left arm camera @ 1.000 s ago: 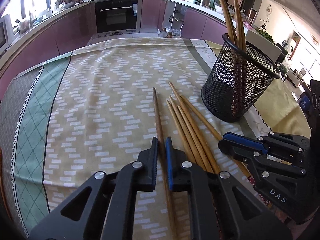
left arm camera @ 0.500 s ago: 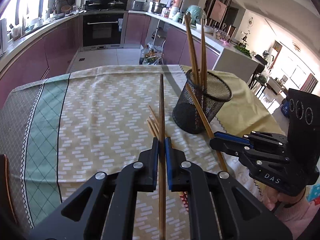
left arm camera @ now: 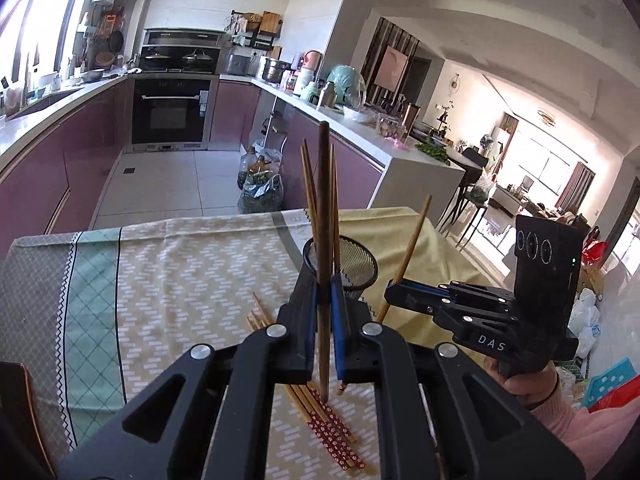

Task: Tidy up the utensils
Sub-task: 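Lift both held chopsticks and insert them into the mesh cup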

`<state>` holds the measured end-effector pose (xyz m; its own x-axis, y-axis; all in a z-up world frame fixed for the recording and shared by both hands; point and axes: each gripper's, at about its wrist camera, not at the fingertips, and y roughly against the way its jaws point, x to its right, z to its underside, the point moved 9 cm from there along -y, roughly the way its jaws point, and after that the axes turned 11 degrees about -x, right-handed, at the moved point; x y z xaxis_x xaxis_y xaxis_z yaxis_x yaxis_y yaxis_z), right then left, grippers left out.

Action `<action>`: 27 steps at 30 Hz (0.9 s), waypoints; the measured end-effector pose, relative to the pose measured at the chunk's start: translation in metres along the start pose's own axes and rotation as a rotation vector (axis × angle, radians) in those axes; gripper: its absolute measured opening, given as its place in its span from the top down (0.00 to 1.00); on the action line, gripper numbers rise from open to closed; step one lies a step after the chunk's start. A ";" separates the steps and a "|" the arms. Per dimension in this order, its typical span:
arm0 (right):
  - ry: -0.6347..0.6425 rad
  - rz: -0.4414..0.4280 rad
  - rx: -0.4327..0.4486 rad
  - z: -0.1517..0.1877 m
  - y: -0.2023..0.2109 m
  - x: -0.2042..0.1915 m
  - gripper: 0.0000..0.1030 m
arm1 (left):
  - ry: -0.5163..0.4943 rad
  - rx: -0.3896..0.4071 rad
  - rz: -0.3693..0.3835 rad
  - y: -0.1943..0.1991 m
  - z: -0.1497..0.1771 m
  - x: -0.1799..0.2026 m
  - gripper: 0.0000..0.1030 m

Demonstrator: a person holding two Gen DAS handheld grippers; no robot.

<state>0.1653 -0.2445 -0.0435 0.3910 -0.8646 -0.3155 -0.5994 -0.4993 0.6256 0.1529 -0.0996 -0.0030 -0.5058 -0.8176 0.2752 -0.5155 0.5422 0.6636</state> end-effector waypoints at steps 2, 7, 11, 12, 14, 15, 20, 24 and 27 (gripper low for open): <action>0.007 0.005 0.022 -0.010 0.006 0.002 0.94 | -0.008 0.026 0.007 0.003 -0.012 0.005 0.93; 0.030 0.021 0.076 -0.033 0.024 0.002 0.95 | -0.016 0.062 0.014 0.005 -0.040 0.015 0.93; 0.054 0.039 0.122 -0.056 0.038 0.004 0.95 | -0.028 0.093 0.014 0.007 -0.063 0.024 0.93; 0.059 0.044 0.133 -0.062 0.041 0.005 0.95 | -0.030 0.100 0.015 0.007 -0.070 0.025 0.93; 0.062 0.057 0.153 -0.072 0.046 0.008 0.95 | -0.038 0.115 0.012 0.008 -0.081 0.030 0.93; 0.064 0.062 0.161 -0.075 0.048 0.010 0.95 | -0.041 0.123 0.008 0.009 -0.086 0.032 0.93; 0.072 0.106 0.188 -0.089 0.050 0.018 0.95 | -0.061 0.129 -0.011 0.000 -0.101 0.043 0.93; 0.065 0.121 0.170 -0.091 0.040 0.026 0.95 | -0.067 0.101 -0.043 -0.017 -0.104 0.043 0.93; 0.061 0.126 0.128 -0.088 0.026 0.030 0.95 | -0.077 0.051 -0.062 -0.035 -0.097 0.041 0.93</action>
<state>0.2231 -0.2790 0.0263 0.3466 -0.9176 -0.1945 -0.7285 -0.3940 0.5605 0.2171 -0.1711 0.0529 -0.5224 -0.8337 0.1788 -0.5809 0.5015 0.6412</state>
